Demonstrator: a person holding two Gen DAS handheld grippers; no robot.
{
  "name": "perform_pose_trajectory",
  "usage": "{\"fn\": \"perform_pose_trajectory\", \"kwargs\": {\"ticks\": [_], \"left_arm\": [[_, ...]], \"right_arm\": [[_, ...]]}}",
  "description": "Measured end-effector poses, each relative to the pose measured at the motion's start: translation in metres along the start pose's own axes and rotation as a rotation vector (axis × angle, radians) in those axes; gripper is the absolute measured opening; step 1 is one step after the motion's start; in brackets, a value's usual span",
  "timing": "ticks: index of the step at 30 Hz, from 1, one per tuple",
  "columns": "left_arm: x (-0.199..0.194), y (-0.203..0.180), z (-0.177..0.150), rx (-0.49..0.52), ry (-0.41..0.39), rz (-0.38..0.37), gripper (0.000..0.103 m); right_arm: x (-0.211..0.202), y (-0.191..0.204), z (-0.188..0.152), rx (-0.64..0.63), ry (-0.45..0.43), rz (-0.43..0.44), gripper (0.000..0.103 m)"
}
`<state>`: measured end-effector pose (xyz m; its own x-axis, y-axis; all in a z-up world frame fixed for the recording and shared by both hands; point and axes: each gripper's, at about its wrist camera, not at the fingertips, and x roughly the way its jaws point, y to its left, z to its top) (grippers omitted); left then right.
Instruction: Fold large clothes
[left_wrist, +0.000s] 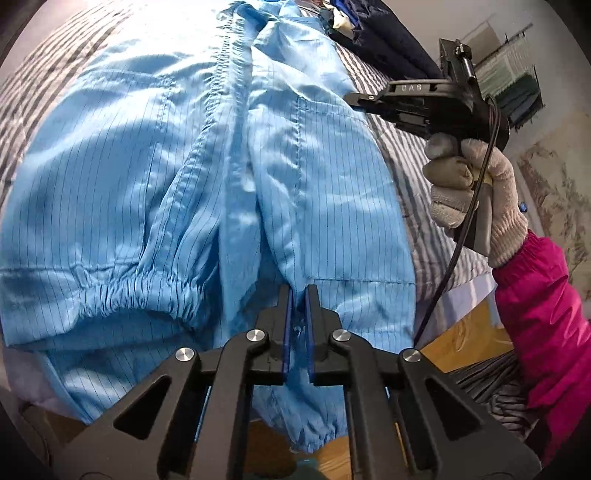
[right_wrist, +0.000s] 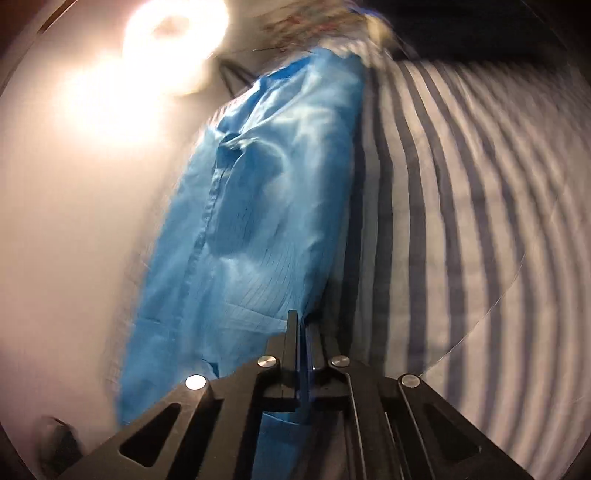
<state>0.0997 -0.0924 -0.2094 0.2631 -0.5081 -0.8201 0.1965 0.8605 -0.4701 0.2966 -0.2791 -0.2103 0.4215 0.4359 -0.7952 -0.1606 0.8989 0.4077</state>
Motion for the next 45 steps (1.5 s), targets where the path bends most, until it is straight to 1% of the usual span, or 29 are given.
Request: {"fn": "perform_pose_trajectory", "kwargs": {"ticks": [2,4,5,7,9,11,13,14,16,17,19,20,21,24,27,28,29,30,31,33,36,38,39,40,41,42,43,44,45], "left_arm": [[0.002,0.001,-0.002,0.006,0.004,0.013,0.004],[0.006,0.005,-0.003,0.011,0.015,0.027,0.003],[0.006,0.005,-0.002,0.015,0.014,0.031,0.004],[0.002,0.002,-0.005,0.029,0.009,0.042,0.004],[-0.006,-0.001,-0.008,0.045,-0.002,0.045,0.004],[-0.019,-0.002,-0.013,0.056,-0.009,0.024,0.004],[-0.030,-0.005,-0.014,0.064,-0.022,0.003,0.004],[-0.042,-0.004,-0.016,0.069,-0.039,-0.010,0.004],[-0.064,0.005,-0.017,0.068,-0.085,-0.019,0.004],[-0.072,0.009,-0.017,0.066,-0.106,-0.012,0.005],[-0.094,0.026,-0.011,0.053,-0.164,0.043,0.005],[-0.098,0.032,-0.006,0.046,-0.173,0.062,0.005],[-0.106,0.044,0.001,0.036,-0.185,0.099,0.005],[-0.116,0.073,0.017,0.027,-0.218,0.180,0.005],[-0.108,0.092,0.027,0.027,-0.188,0.195,0.005],[-0.103,0.096,0.027,0.023,-0.175,0.193,0.005],[-0.092,0.101,0.028,0.014,-0.142,0.196,0.005],[-0.084,0.104,0.026,0.012,-0.120,0.197,0.005],[-0.073,0.107,0.026,0.013,-0.095,0.197,0.005],[-0.056,0.112,0.018,0.024,-0.038,0.213,0.005],[-0.055,0.112,0.008,0.063,-0.044,0.214,0.005],[-0.065,0.116,0.006,0.032,-0.049,0.181,0.005],[-0.071,0.119,0.006,0.005,-0.061,0.164,0.006],[-0.078,0.120,0.005,-0.013,-0.069,0.156,0.008],[-0.083,0.124,0.005,-0.035,-0.077,0.147,0.021],[-0.089,0.130,0.006,-0.061,-0.094,0.139,0.044],[-0.093,0.134,0.006,-0.085,-0.110,0.138,0.055],[-0.098,0.142,0.006,-0.125,-0.132,0.137,0.060],[-0.100,0.147,0.007,-0.151,-0.133,0.125,0.060]], "right_arm": [[0.004,-0.002,0.002,-0.015,-0.002,-0.047,0.000],[0.013,0.000,-0.003,-0.027,0.020,-0.065,0.000],[0.015,0.001,-0.004,-0.028,0.026,-0.070,0.002],[0.008,0.008,-0.007,-0.011,0.019,-0.078,0.013],[-0.010,0.016,-0.011,-0.039,-0.019,-0.100,0.026],[-0.036,0.032,-0.022,-0.083,-0.055,-0.119,0.026],[-0.058,0.043,-0.037,-0.096,-0.064,-0.067,0.027],[-0.068,0.052,-0.050,-0.103,-0.064,-0.036,0.027],[-0.074,0.066,-0.065,-0.123,-0.061,-0.018,0.027],[-0.076,0.076,-0.080,-0.138,-0.057,-0.017,0.027],[-0.074,0.088,-0.105,-0.153,-0.038,-0.007,0.027],[-0.071,0.092,-0.118,-0.166,-0.025,-0.010,0.027],[-0.065,0.099,-0.127,-0.185,-0.015,-0.018,0.027],[-0.044,0.113,-0.144,-0.222,0.030,-0.007,0.027],[-0.025,0.133,-0.164,-0.270,0.069,0.005,0.027],[-0.021,0.140,-0.169,-0.299,0.073,-0.012,0.027],[-0.020,0.148,-0.174,-0.341,0.068,-0.039,0.027],[-0.022,0.151,-0.177,-0.354,0.069,-0.044,0.027],[-0.026,0.152,-0.178,-0.356,0.079,-0.034,0.027],[-0.040,0.150,-0.179,-0.338,0.091,0.014,0.027],[-0.071,0.137,-0.178,-0.320,0.045,0.021,0.037],[-0.092,0.121,-0.177,-0.279,0.005,0.012,0.046],[-0.100,0.111,-0.176,-0.245,-0.012,0.010,0.054],[-0.104,0.102,-0.175,-0.218,-0.020,0.013,0.058],[-0.108,0.089,-0.174,-0.172,-0.021,0.018,0.059],[-0.109,0.076,-0.173,-0.121,-0.018,0.028,0.059],[-0.108,0.068,-0.173,-0.087,-0.014,0.036,0.059],[-0.105,0.056,-0.173,-0.035,-0.006,0.053,0.059],[-0.101,0.046,-0.174,0.010,0.007,0.079,0.059]]}}
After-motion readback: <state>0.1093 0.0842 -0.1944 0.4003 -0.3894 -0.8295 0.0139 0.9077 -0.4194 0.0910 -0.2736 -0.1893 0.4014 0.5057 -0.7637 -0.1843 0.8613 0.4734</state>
